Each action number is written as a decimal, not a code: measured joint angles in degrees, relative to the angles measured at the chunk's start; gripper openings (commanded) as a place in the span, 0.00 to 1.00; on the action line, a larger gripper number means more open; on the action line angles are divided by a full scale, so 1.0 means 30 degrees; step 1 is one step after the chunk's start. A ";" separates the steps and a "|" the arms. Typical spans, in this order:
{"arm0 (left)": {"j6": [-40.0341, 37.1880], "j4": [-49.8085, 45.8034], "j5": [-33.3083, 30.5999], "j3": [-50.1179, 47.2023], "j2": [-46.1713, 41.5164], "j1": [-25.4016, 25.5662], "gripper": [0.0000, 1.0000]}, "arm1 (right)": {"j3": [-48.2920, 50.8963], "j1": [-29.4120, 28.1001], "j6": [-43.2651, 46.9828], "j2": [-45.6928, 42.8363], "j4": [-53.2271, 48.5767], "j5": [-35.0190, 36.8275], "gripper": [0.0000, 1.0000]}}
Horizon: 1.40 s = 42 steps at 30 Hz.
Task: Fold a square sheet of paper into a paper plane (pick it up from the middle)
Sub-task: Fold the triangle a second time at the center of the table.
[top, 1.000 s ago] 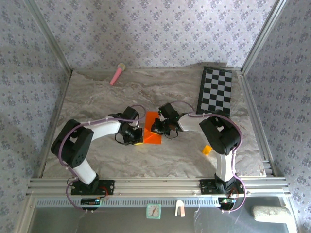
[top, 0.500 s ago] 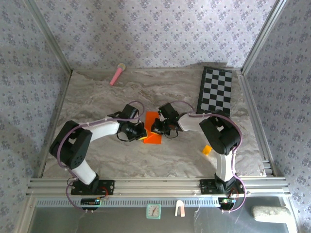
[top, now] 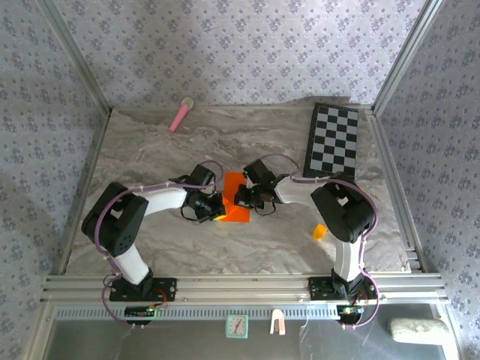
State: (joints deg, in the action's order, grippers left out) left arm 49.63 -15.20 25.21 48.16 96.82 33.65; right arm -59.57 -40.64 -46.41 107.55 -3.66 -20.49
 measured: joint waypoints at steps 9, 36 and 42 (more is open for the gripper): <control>0.0350 0.0000 -0.0124 0.0007 0.0000 0.0036 0.00 | -0.0204 -0.1100 0.0146 -0.0029 -0.0597 0.0794 0.00; 0.0860 0.0328 -0.0342 0.0000 0.0058 0.0197 0.00 | 0.0576 0.3883 0.0750 0.0073 0.0452 -0.0845 0.00; 0.0823 0.0211 -0.0175 0.0117 0.0051 0.0197 0.02 | 0.0605 0.4379 0.1217 -0.0714 -0.0248 0.0102 0.04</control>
State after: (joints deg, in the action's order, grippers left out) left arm 52.10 -14.57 24.69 48.51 96.97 34.24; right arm -57.76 -27.51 -42.76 105.41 -4.40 -20.18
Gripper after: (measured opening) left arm 0.056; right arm 0.041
